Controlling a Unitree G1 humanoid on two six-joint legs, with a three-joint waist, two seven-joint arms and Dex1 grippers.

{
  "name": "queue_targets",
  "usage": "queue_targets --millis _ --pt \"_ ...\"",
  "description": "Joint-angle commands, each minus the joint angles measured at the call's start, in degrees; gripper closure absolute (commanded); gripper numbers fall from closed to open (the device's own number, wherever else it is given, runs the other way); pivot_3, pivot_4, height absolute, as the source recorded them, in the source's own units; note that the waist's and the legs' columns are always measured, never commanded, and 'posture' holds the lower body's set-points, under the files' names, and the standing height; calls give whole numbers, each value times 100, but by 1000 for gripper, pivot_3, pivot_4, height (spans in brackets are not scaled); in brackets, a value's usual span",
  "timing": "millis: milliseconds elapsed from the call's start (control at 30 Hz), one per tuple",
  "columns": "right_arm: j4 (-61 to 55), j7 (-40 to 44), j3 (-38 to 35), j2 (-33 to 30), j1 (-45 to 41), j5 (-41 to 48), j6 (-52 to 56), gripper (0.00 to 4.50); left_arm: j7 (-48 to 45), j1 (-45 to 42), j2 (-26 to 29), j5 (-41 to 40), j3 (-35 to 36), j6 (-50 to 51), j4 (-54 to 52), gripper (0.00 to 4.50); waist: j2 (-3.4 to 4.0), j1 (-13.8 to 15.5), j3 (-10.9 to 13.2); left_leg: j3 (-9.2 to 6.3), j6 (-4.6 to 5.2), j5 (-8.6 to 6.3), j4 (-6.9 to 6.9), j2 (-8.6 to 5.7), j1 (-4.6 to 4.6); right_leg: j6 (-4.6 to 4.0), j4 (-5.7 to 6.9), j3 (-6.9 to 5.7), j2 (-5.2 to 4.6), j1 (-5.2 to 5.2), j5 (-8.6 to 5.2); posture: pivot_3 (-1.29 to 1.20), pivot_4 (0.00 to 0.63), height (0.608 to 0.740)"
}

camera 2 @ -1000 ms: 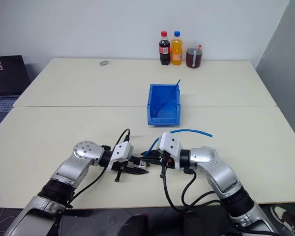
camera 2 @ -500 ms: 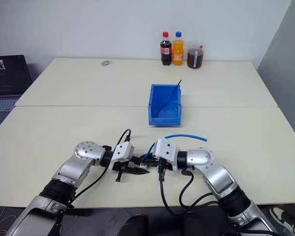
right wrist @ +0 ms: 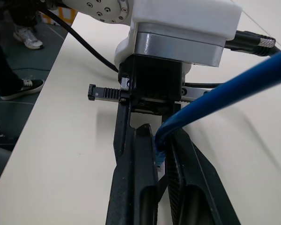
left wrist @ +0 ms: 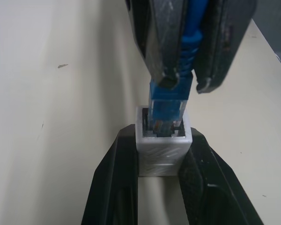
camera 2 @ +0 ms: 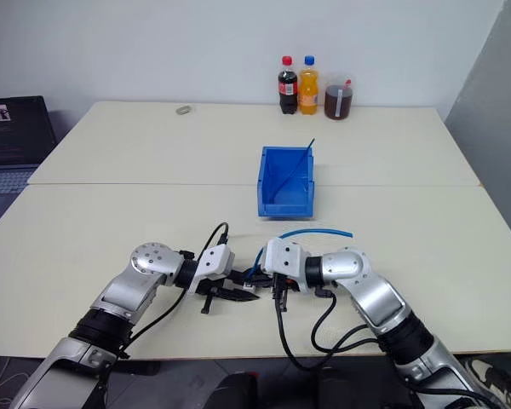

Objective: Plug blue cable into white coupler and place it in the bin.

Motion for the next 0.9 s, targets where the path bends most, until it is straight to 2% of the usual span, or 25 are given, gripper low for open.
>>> queue_targets --millis 33,367,567,633,733,900 --pt "125 194 388 -43 -47 -182 475 4500 117 41 14 101 -19 60 -143 3698 0 0 -2 0 0 0 0 0 3 0 1 1 0 2 0 0 150 740" --pt "301 251 812 36 -256 -446 908 4500 164 136 8 102 -7 87 -211 3698 0 -8 -16 2 0 0 -4 1 54 -1 5 3 1 42 -2 0 150 740" --pt "112 46 379 5 -155 -352 752 4500 380 319 53 126 69 74 -280 3698 1 -7 -44 1 0 -1 -8 2 76 23 -6 4 1 66 -17 0 150 740" --pt "-58 -46 141 -74 -91 -295 696 4500 391 410 118 110 104 16 -312 2982 1 -6 -44 1 0 -1 -8 2 75 23 -7 4 1 67 -17 0 150 740" --pt "-306 -92 -84 -173 6 -200 732 4500 426 485 143 19 181 124 -402 2593 1 -5 -43 1 0 -1 -8 2 71 23 -10 3 0 65 -16 0 150 740" --pt "-768 -179 -502 -196 45 136 1015 4500 439 677 290 -215 355 351 -704 1457 1 -5 -40 0 0 -1 -9 3 68 23 -13 2 0 62 -17 0 150 740"
